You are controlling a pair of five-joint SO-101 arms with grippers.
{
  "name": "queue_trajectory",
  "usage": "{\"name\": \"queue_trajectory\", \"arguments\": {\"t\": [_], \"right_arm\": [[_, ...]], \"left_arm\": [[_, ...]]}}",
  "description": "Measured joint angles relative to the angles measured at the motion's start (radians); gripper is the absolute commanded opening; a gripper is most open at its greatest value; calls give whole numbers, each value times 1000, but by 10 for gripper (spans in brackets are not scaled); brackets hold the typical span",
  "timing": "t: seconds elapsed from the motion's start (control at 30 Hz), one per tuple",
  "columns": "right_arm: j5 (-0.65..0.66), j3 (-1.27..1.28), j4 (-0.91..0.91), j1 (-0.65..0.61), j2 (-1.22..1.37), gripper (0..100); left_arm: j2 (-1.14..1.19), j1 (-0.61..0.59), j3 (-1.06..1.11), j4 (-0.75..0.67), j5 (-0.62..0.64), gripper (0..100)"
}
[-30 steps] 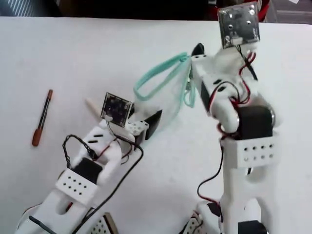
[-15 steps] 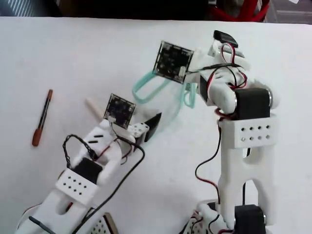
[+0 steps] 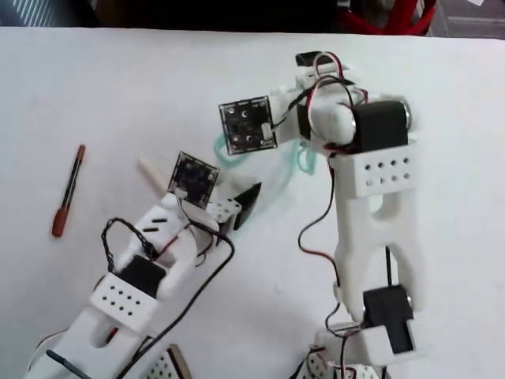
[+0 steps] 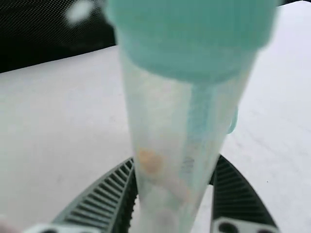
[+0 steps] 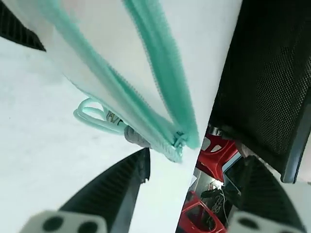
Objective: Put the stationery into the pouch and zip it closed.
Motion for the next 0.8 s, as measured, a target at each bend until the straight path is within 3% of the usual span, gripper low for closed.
{"name": "queue_trajectory", "arguments": {"t": [0.27, 0.63, 0.8], "right_arm": [[74, -227, 61, -26, 192, 286], [121, -117, 63, -41, 232, 279], [126, -95, 63, -6, 219, 142]], "left_arm": [[0, 0, 0, 8, 0, 222], [0, -2, 0, 21, 0, 222], [0, -2, 0, 21, 0, 222]]}}
